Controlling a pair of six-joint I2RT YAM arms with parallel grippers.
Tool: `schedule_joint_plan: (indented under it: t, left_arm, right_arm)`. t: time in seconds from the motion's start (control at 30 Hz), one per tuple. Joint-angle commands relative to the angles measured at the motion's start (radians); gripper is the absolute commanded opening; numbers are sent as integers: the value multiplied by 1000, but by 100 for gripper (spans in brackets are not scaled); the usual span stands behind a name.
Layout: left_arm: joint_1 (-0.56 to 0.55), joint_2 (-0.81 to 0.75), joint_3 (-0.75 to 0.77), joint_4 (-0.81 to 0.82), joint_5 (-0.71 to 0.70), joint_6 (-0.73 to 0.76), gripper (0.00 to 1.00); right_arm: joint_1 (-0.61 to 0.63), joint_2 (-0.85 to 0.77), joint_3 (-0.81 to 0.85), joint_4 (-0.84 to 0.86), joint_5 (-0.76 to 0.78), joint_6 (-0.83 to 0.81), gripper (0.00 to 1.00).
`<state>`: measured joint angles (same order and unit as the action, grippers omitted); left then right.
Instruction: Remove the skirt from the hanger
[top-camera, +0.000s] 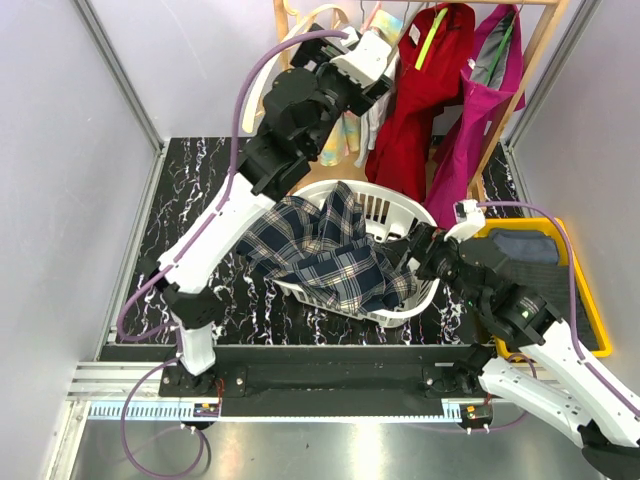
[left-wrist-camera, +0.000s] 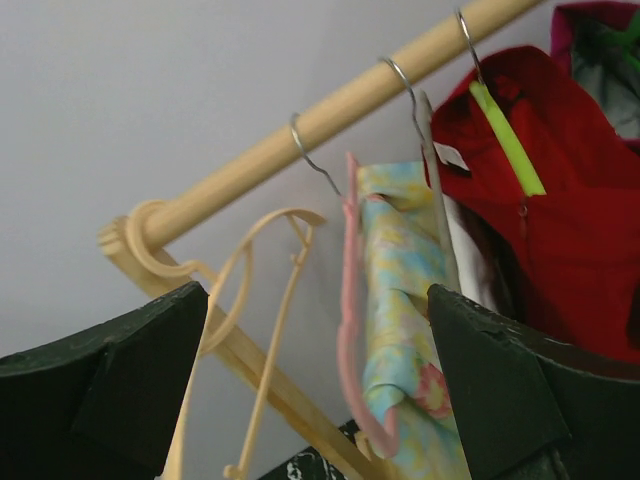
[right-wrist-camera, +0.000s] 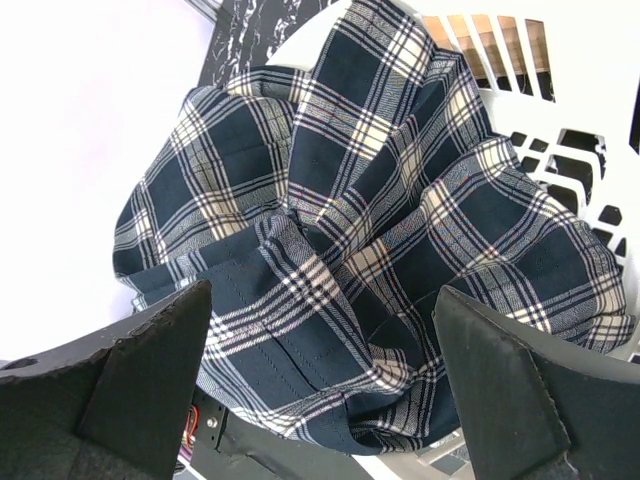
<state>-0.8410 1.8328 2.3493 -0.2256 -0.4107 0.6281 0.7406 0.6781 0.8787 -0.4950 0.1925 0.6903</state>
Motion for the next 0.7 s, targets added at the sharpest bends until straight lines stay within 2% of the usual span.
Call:
schedule_joint_plan:
  t: [0.0,0.23,0.33,0.4,0.47,0.5,0.6,0.67]
  left_arm:
    - [63,49,74,46,118,-119,99]
    - [95,100,90,68,139,-100,99]
    - [108,99,61,86,171,-96,95]
    - [118,95,22,133,206,-84,89]
    - [125,111,59,120,222,-97,83]
    - [129,134,74,111,233,-105,77]
    - [137,160,88,101,240,-107,65]
    - [140,171,88,100,242,-107,65]
  right_arm:
    - [5,-38,-20,33,25,11,100]
    - [5,-57,-29,35,28,9,100]
    - [3,-57,-26,33,28,6,100]
    - [3,-57,-23,33,28,3,100]
    - [3,-57,-21,33,30,-2,100]
    - [5,-57,-21,33,33,-3,100]
    - [3,-60,-20,33,36,-3,100]
    - [3,-63,-20,33,38,-2,100]
